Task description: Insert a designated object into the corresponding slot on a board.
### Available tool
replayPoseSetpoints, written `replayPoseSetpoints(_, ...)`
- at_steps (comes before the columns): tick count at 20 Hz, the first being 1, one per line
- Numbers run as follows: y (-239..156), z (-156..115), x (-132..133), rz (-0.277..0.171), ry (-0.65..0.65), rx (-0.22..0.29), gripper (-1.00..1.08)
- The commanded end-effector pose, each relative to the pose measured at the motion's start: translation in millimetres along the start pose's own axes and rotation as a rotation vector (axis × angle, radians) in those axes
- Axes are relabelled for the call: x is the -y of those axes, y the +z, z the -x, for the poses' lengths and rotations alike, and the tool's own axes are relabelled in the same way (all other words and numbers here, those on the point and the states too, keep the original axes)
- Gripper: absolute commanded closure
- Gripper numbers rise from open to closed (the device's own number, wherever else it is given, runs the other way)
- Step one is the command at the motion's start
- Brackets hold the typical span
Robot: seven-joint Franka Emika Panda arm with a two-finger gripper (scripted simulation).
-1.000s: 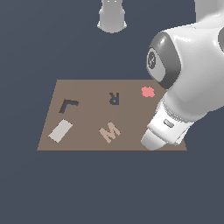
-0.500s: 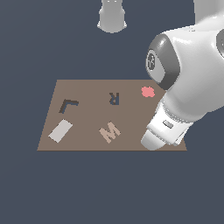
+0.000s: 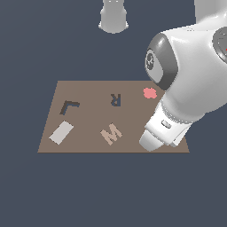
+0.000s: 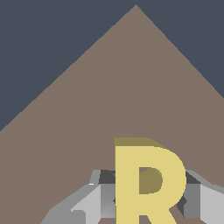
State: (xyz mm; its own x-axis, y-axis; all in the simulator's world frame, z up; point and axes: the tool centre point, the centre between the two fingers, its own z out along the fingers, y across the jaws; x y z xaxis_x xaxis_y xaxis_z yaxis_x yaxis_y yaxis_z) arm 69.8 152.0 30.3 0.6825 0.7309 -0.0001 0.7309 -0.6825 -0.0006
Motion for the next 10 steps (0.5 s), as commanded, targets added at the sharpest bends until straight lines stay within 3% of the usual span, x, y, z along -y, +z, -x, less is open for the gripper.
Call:
replayPoseSetpoints(1, -0.6, 6.8, -4.2, 0.0, 0.034, 0.0, 1.08)
replayPoseSetpoints(10, -3.2, 54.0, -21.9, 0.0, 0.261, 0.0, 1.08)
